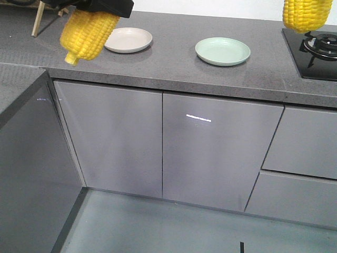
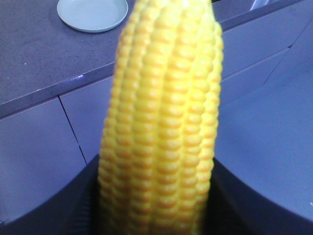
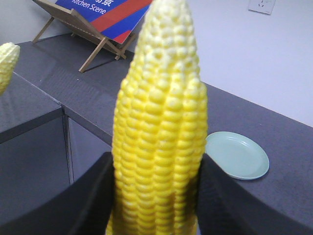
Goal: Distribute corn equally
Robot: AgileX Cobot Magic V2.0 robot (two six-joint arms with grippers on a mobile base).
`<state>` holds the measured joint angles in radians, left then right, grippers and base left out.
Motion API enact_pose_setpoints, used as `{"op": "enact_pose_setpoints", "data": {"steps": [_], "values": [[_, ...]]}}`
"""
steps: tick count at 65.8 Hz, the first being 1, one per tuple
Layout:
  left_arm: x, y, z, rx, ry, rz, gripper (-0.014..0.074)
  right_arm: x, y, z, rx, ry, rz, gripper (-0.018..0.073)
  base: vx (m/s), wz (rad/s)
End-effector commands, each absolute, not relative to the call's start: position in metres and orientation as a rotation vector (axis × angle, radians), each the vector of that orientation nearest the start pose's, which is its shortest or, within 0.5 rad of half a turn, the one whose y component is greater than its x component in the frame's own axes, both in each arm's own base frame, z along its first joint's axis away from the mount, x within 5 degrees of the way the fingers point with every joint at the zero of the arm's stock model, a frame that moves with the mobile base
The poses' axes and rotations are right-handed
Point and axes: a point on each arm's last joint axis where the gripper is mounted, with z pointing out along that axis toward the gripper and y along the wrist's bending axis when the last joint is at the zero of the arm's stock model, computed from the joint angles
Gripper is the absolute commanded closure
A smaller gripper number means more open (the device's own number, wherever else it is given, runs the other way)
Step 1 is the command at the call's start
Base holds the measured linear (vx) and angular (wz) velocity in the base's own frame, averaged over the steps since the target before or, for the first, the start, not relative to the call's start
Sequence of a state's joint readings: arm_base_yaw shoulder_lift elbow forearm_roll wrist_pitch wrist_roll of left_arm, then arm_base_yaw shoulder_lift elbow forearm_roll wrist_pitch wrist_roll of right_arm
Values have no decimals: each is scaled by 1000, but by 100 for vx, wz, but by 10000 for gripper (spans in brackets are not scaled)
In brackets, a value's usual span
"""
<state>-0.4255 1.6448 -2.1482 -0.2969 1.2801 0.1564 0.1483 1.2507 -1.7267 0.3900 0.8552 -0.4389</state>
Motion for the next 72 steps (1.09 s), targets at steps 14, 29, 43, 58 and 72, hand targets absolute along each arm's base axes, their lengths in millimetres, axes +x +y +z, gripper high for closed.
{"op": "enact_pose_setpoints", "data": {"steps": [14, 29, 43, 58, 72], "values": [[269, -151, 527, 676, 2063, -545, 603, 216, 57, 553, -450, 1640, 237, 566, 4, 14], [269, -151, 527, 676, 2063, -545, 603, 216, 57, 553, -450, 1640, 237, 566, 6, 15], [269, -151, 527, 676, 2063, -545, 603, 216, 57, 553, -450, 1640, 237, 566, 5, 5], [269, -151, 527, 676, 2063, -545, 603, 216, 57, 553, -450, 1640, 237, 566, 5, -9], [269, -151, 527, 676, 2063, -545, 603, 216, 57, 553, -450, 1640, 237, 566, 6, -16]]}}
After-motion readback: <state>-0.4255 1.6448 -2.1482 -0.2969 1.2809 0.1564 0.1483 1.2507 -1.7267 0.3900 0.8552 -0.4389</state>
